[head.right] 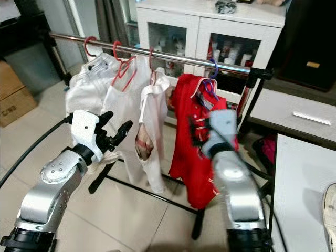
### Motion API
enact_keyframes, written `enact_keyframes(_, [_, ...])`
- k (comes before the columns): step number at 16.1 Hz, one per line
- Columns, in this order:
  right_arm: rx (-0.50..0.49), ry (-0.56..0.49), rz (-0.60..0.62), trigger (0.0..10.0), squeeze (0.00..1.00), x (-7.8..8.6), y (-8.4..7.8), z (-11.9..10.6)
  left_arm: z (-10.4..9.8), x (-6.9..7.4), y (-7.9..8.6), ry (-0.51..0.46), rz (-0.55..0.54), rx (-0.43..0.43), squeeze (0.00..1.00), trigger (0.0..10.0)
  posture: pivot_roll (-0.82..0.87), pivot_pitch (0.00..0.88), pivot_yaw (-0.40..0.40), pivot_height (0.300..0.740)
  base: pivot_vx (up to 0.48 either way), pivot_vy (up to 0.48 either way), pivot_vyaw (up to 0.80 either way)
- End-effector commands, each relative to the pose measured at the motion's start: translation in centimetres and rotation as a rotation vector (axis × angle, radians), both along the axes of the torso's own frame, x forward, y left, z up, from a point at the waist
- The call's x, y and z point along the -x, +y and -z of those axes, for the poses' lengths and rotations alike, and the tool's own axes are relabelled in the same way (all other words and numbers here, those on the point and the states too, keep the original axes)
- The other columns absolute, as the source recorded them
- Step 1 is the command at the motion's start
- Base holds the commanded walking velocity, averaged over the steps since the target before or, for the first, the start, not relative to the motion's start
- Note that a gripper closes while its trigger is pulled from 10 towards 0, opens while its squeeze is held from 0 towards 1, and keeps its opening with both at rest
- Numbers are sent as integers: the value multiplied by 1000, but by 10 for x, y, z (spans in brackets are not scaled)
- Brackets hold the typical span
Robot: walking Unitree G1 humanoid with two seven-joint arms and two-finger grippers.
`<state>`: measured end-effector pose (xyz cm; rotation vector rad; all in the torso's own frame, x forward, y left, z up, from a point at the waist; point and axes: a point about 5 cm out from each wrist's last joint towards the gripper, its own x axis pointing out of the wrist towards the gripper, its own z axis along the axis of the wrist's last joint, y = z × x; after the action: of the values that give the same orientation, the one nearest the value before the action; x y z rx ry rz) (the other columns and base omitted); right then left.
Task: Hang hanger
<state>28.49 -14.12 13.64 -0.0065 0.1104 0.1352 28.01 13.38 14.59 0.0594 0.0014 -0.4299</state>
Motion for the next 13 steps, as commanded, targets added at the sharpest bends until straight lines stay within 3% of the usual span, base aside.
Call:
enact_keyframes(1, [-17,-10,-18,10000,0,0,4,-4,-5,-3,5,-22,-16,8,0,10000,-71,0,26,740,0,0,-419])
enact_keyframes(4, [-11,-19,-33,10000,0,-1,8,-5,-5,-4,6,-16,-12,13,0,10000,-70,0,28,740,82,0,-708])
enact_keyframes(10, [9,-29,-30,10000,0,-3,7,-7,-5,-5,4,-17,8,19,0,10000,-69,0,25,740,318,0,0])
enact_keyframes(13, [6,-29,-34,10000,0,-4,7,-8,-6,-4,2,-17,24,22,0,10000,-68,0,24,740,359,0,-800])
